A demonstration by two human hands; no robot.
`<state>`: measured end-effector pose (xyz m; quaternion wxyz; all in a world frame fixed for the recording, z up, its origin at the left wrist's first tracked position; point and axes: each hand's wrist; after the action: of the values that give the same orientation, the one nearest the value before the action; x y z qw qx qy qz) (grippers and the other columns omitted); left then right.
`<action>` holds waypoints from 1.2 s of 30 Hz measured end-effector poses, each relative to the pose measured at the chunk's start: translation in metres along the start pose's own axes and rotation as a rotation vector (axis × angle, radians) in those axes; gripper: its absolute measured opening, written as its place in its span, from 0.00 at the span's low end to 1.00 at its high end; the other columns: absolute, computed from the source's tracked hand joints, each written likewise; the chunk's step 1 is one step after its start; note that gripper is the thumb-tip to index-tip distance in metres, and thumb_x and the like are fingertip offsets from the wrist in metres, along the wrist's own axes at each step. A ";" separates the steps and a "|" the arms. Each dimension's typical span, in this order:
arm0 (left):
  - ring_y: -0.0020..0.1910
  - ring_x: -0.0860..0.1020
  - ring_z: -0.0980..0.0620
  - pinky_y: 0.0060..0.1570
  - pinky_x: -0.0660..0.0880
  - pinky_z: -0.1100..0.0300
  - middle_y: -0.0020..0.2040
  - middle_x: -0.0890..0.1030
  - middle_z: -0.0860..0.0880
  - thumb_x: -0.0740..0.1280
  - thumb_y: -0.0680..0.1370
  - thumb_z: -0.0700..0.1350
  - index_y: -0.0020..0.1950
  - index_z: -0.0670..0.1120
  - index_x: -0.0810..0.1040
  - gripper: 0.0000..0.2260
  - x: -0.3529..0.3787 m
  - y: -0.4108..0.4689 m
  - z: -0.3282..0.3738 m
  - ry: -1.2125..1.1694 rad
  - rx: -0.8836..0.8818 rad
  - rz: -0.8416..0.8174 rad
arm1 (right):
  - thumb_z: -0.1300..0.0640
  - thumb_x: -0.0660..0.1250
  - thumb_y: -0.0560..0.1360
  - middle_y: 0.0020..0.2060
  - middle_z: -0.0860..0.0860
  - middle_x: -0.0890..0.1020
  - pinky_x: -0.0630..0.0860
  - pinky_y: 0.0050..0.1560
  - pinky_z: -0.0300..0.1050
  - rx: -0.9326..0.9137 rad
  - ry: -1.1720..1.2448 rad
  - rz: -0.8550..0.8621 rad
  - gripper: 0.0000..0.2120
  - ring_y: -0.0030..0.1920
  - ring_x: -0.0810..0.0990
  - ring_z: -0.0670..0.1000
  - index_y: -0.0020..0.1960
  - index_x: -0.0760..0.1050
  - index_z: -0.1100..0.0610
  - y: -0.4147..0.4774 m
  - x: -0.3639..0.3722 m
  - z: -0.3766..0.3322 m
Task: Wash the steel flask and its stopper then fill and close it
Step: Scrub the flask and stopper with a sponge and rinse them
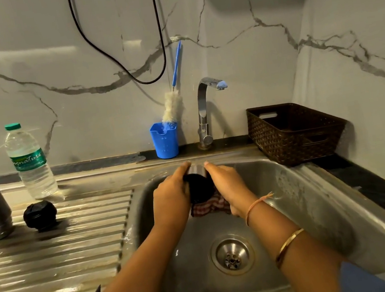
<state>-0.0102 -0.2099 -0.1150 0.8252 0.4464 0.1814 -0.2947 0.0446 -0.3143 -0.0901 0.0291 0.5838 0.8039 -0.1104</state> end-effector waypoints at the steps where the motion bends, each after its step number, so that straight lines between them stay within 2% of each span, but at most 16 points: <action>1: 0.55 0.78 0.50 0.55 0.71 0.62 0.57 0.81 0.45 0.59 0.80 0.39 0.72 0.51 0.68 0.21 0.000 0.000 0.001 -0.013 -0.024 -0.028 | 0.45 0.60 0.77 0.46 0.55 0.82 0.79 0.53 0.54 -0.066 -0.079 0.066 0.13 0.47 0.81 0.55 0.43 0.76 0.52 0.000 0.002 0.001; 4: 0.59 0.75 0.53 0.55 0.71 0.64 0.64 0.76 0.45 0.57 0.79 0.33 0.72 0.54 0.67 0.25 0.006 0.004 0.001 -0.313 -0.280 -0.134 | 0.47 0.61 0.76 0.45 0.53 0.82 0.79 0.51 0.53 -0.193 -0.193 0.166 0.12 0.46 0.80 0.54 0.46 0.77 0.55 -0.002 0.005 0.002; 6: 0.63 0.72 0.46 0.60 0.73 0.53 0.66 0.72 0.43 0.56 0.78 0.33 0.70 0.56 0.68 0.25 0.002 0.005 0.003 -0.757 -0.479 -0.277 | 0.48 0.61 0.77 0.48 0.52 0.81 0.78 0.50 0.50 -0.240 -0.218 0.211 0.11 0.48 0.80 0.54 0.51 0.77 0.53 -0.003 0.006 0.004; 8: 0.60 0.74 0.41 0.59 0.75 0.43 0.61 0.74 0.42 0.59 0.79 0.38 0.67 0.52 0.71 0.18 -0.005 0.004 0.011 -1.195 -0.658 -0.431 | 0.49 0.59 0.77 0.53 0.52 0.79 0.75 0.48 0.45 -0.256 -0.276 0.252 0.11 0.50 0.78 0.54 0.55 0.76 0.51 0.000 0.002 0.006; 10: 0.55 0.78 0.43 0.55 0.77 0.46 0.55 0.78 0.42 0.62 0.78 0.45 0.60 0.47 0.76 0.12 -0.009 0.002 0.016 -1.345 -0.713 -0.481 | 0.50 0.59 0.78 0.54 0.53 0.79 0.72 0.47 0.44 -0.225 -0.266 0.269 0.12 0.51 0.77 0.54 0.56 0.76 0.52 0.003 -0.003 0.009; 13: 0.55 0.78 0.44 0.49 0.79 0.50 0.58 0.77 0.42 0.63 0.78 0.41 0.59 0.49 0.75 0.10 -0.008 0.003 0.015 -1.302 -0.696 -0.507 | 0.51 0.59 0.78 0.52 0.53 0.80 0.73 0.47 0.45 -0.201 -0.291 0.266 0.11 0.50 0.77 0.55 0.54 0.77 0.53 0.006 -0.009 0.012; 16: 0.59 0.75 0.45 0.53 0.78 0.53 0.64 0.71 0.44 0.70 0.73 0.37 0.69 0.53 0.66 0.27 -0.006 0.006 0.008 -1.064 -0.595 -0.570 | 0.50 0.59 0.78 0.49 0.53 0.80 0.72 0.43 0.44 -0.231 -0.349 0.287 0.10 0.46 0.78 0.54 0.49 0.77 0.53 0.009 -0.012 0.013; 19: 0.60 0.67 0.58 0.58 0.69 0.67 0.64 0.64 0.54 0.74 0.70 0.43 0.72 0.53 0.63 0.34 -0.005 0.006 0.009 -0.425 -0.094 -0.258 | 0.51 0.59 0.78 0.50 0.54 0.80 0.76 0.46 0.48 -0.335 -0.358 0.401 0.10 0.48 0.79 0.55 0.50 0.77 0.54 0.010 -0.017 0.011; 21: 0.61 0.64 0.58 0.63 0.65 0.67 0.63 0.62 0.53 0.75 0.70 0.48 0.72 0.50 0.65 0.33 -0.004 0.007 0.009 -0.338 0.123 0.000 | 0.51 0.59 0.79 0.53 0.55 0.78 0.76 0.50 0.50 -0.415 -0.354 0.448 0.11 0.51 0.78 0.56 0.56 0.76 0.54 0.008 -0.021 0.006; 22: 0.63 0.64 0.55 0.64 0.64 0.65 0.65 0.63 0.50 0.74 0.70 0.49 0.71 0.49 0.66 0.32 -0.003 0.007 0.006 -0.288 0.148 0.030 | 0.52 0.59 0.79 0.54 0.55 0.78 0.76 0.51 0.51 -0.432 -0.336 0.454 0.12 0.52 0.78 0.56 0.56 0.76 0.54 0.008 -0.024 0.005; 23: 0.65 0.65 0.53 0.64 0.63 0.63 0.66 0.64 0.48 0.74 0.70 0.50 0.70 0.49 0.66 0.31 -0.002 0.006 0.001 -0.208 0.133 -0.026 | 0.52 0.59 0.78 0.53 0.55 0.78 0.77 0.52 0.52 -0.420 -0.306 0.448 0.11 0.52 0.78 0.56 0.55 0.76 0.53 0.007 -0.026 0.004; 26: 0.64 0.68 0.48 0.63 0.66 0.59 0.66 0.66 0.48 0.74 0.69 0.52 0.69 0.50 0.67 0.30 0.006 0.000 -0.015 0.118 -0.019 -0.451 | 0.55 0.58 0.78 0.47 0.54 0.80 0.78 0.44 0.47 -0.326 -0.215 0.383 0.05 0.46 0.80 0.54 0.47 0.73 0.51 0.005 -0.027 0.007; 27: 0.64 0.68 0.48 0.63 0.67 0.57 0.66 0.66 0.48 0.74 0.69 0.52 0.68 0.50 0.67 0.30 0.007 0.000 -0.019 0.129 -0.049 -0.478 | 0.55 0.58 0.78 0.46 0.53 0.81 0.77 0.41 0.45 -0.309 -0.215 0.363 0.06 0.45 0.80 0.53 0.46 0.73 0.52 0.006 -0.027 0.009; 30: 0.66 0.67 0.48 0.65 0.66 0.53 0.67 0.66 0.48 0.74 0.70 0.49 0.69 0.49 0.63 0.32 -0.001 0.009 -0.016 0.033 -0.121 -0.332 | 0.54 0.59 0.78 0.45 0.53 0.81 0.75 0.34 0.41 -0.287 -0.200 0.322 0.06 0.42 0.80 0.52 0.48 0.74 0.53 0.006 -0.025 0.013; 33: 0.69 0.63 0.45 0.69 0.64 0.50 0.71 0.63 0.46 0.72 0.73 0.48 0.73 0.48 0.60 0.33 -0.021 0.019 -0.023 0.135 -0.175 -0.176 | 0.53 0.59 0.79 0.43 0.52 0.81 0.71 0.29 0.37 -0.281 -0.203 0.305 0.08 0.39 0.80 0.49 0.49 0.75 0.53 0.006 -0.022 0.013; 36: 0.68 0.63 0.41 0.68 0.63 0.50 0.69 0.64 0.42 0.68 0.76 0.45 0.69 0.42 0.66 0.24 -0.050 0.025 -0.050 0.278 -0.197 -0.147 | 0.54 0.59 0.79 0.40 0.51 0.80 0.72 0.28 0.37 -0.286 -0.192 0.308 0.07 0.36 0.79 0.48 0.47 0.75 0.52 0.006 -0.021 0.014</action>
<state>-0.0337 -0.1409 -0.0975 0.8082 0.3853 0.3538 -0.2705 0.0558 -0.3346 -0.1009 0.2047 0.6761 0.7064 -0.0446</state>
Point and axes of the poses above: each hand's wrist, its own y-axis towards the middle knuckle, its own x-axis out of the palm, z = x × y
